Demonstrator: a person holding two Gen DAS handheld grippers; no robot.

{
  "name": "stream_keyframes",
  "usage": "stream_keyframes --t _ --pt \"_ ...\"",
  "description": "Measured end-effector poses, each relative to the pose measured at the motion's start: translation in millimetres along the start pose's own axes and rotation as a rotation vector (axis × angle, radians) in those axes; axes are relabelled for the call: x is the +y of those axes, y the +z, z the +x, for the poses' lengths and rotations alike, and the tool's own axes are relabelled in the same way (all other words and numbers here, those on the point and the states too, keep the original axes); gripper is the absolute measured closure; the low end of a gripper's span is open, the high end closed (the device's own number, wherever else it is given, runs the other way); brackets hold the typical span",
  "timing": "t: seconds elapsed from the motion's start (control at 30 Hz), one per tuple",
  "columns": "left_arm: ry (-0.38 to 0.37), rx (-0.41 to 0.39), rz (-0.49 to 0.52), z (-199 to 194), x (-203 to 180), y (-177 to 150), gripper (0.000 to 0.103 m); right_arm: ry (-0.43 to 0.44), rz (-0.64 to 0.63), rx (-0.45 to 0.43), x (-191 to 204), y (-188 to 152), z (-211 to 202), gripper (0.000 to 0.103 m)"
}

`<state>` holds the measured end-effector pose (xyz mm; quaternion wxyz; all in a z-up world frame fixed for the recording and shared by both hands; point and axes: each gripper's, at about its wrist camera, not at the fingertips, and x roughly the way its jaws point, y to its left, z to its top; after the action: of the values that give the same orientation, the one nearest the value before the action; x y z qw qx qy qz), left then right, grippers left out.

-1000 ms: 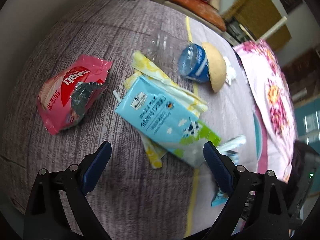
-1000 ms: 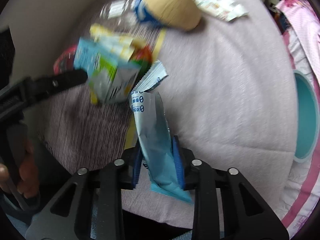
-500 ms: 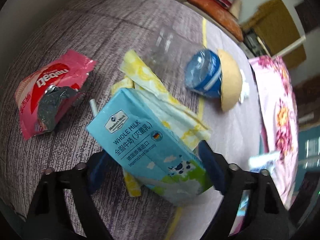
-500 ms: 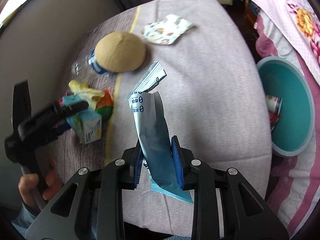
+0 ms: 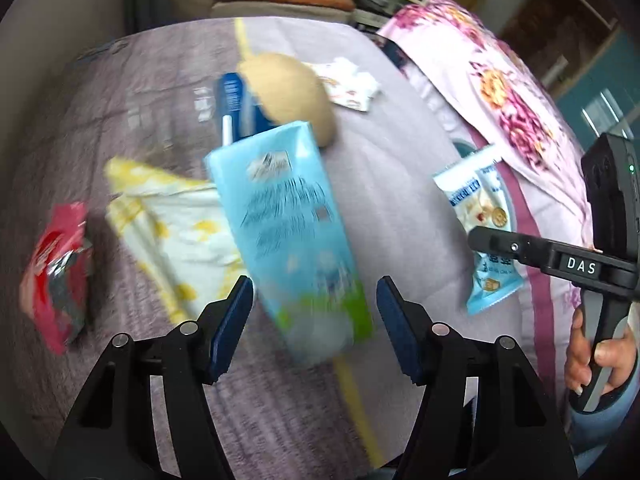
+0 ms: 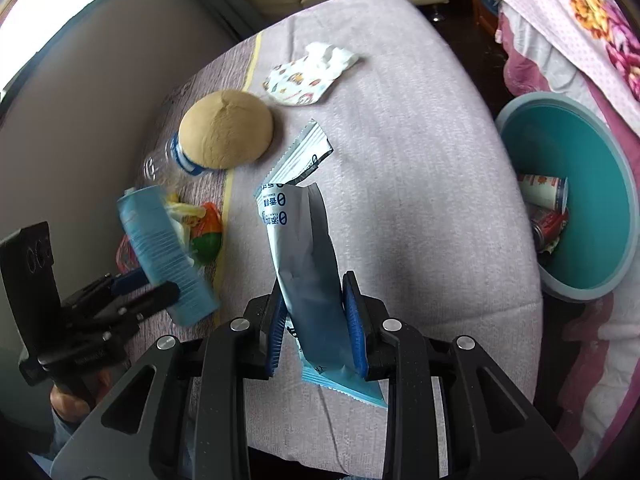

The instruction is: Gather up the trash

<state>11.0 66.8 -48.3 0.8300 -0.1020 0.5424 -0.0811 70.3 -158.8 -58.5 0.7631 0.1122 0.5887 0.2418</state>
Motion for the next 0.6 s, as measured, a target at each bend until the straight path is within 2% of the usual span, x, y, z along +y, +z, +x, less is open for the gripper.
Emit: stream_keyframes --t 0.17,0.37,0.43,0.6 --pt "0.006 0.009 0.036 18 -23 20 0.038 -0.007 0.049 -0.031 -20 0 -10 0.077" --pt "0.107 -0.011 0.006 25 -24 29 0.036 0.000 0.082 -0.044 -41 2 -16 0.077" --pt "0.123 0.004 -0.010 30 -26 32 0.033 0.011 0.091 -0.041 -47 4 -15 0.077" --pt "0.169 0.042 -0.059 41 -24 38 0.032 0.030 0.085 -0.039 -48 6 -10 0.077"
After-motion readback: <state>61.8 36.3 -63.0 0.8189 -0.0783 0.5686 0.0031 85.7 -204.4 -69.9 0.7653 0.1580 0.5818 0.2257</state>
